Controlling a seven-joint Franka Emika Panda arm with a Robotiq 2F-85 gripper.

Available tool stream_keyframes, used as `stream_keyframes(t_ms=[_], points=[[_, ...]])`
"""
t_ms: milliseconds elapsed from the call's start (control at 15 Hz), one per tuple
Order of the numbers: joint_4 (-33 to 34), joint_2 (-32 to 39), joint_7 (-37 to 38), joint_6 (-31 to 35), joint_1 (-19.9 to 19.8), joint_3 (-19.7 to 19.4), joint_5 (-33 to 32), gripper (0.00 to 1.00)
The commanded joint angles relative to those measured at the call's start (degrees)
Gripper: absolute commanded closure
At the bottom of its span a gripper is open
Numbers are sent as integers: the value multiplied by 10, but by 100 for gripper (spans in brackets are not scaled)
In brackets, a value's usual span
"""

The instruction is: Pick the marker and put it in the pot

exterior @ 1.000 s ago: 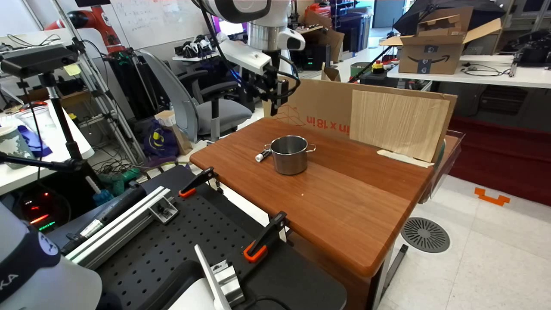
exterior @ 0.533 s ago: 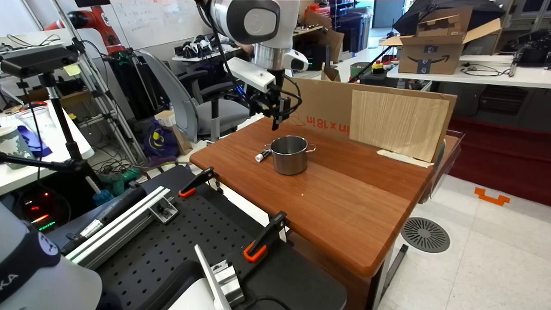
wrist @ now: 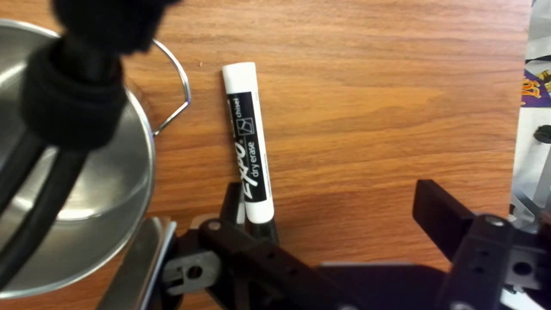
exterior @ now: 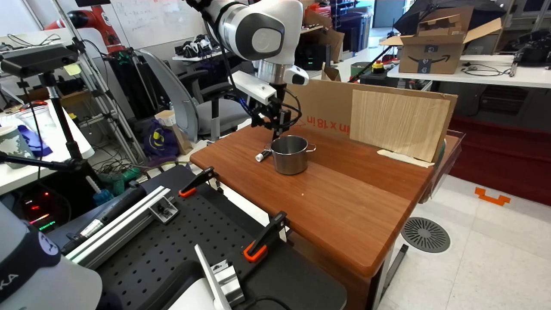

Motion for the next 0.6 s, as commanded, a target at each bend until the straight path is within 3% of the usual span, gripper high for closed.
stream_keyframes(t_ms=[0, 533], points=[[25, 18, 36, -22, -1, 1, -33, 0], [44, 36, 73, -32, 4, -2, -71, 0]])
